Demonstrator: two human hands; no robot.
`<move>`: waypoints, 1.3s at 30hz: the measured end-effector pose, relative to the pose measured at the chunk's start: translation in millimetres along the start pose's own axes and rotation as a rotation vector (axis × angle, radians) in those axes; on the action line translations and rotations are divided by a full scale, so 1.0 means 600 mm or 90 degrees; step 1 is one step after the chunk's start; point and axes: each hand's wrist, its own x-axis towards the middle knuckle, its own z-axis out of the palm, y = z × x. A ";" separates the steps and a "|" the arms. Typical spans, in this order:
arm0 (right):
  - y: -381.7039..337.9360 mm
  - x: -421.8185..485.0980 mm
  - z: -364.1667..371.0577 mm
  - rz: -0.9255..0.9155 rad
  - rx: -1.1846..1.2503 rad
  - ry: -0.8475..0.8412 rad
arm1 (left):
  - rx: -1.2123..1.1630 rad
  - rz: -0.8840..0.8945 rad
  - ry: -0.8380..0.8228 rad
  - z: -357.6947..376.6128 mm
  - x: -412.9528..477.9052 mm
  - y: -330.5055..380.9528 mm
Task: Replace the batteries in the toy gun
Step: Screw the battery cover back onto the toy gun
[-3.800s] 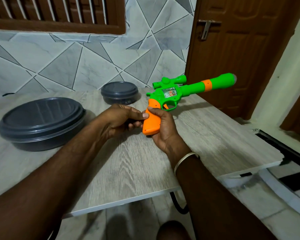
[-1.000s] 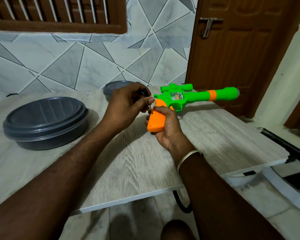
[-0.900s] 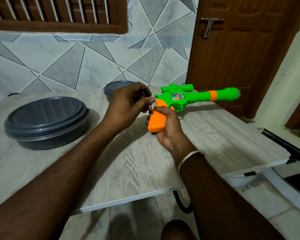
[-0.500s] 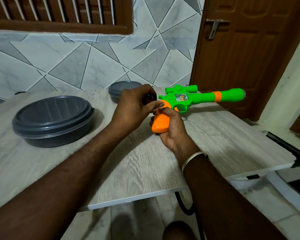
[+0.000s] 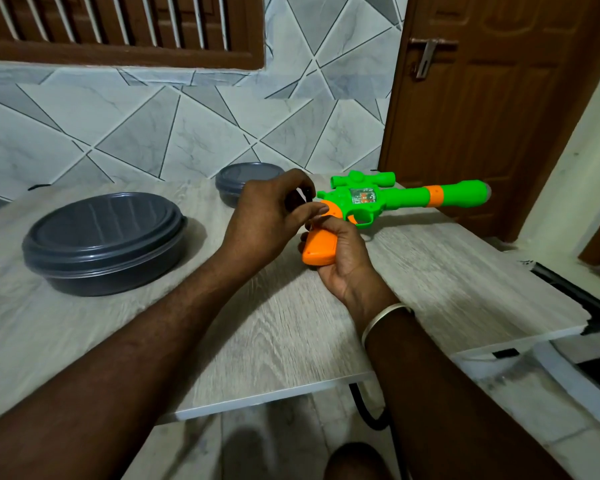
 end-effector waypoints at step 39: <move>-0.006 0.000 -0.003 0.020 0.086 -0.006 | -0.335 -0.343 0.015 -0.022 0.000 -0.009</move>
